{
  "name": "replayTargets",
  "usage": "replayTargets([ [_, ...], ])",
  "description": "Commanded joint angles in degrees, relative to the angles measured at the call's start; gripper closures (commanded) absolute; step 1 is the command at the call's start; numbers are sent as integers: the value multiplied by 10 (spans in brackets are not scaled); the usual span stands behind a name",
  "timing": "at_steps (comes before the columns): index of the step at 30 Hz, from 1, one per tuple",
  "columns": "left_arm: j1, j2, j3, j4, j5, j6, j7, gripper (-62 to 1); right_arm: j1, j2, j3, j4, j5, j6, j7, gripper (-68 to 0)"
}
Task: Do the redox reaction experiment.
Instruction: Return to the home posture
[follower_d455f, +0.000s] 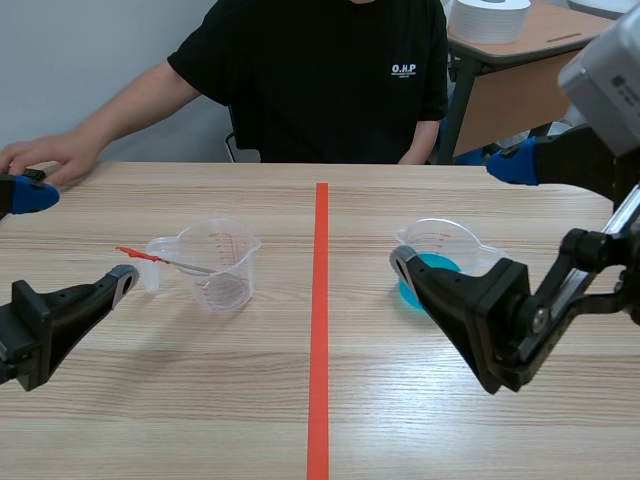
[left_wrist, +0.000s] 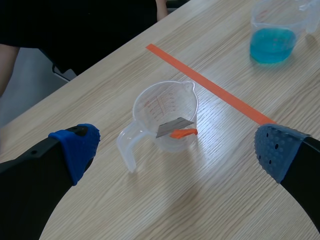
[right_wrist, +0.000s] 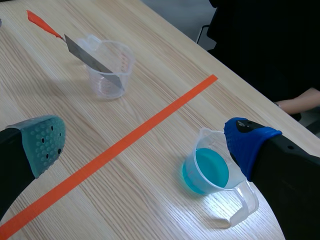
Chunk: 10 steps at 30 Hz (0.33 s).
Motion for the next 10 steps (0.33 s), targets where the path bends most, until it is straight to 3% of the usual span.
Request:
replayTargets([
  [1, 0, -3, -4, 8, -4, 1, -6, -623, 8, 0, -2, 5, 2, 0, -3, -679],
  [10, 0, -3, -4, 8, -4, 2, -6, -623, 8, 0, -2, 5, 2, 2, -5, -679],
])
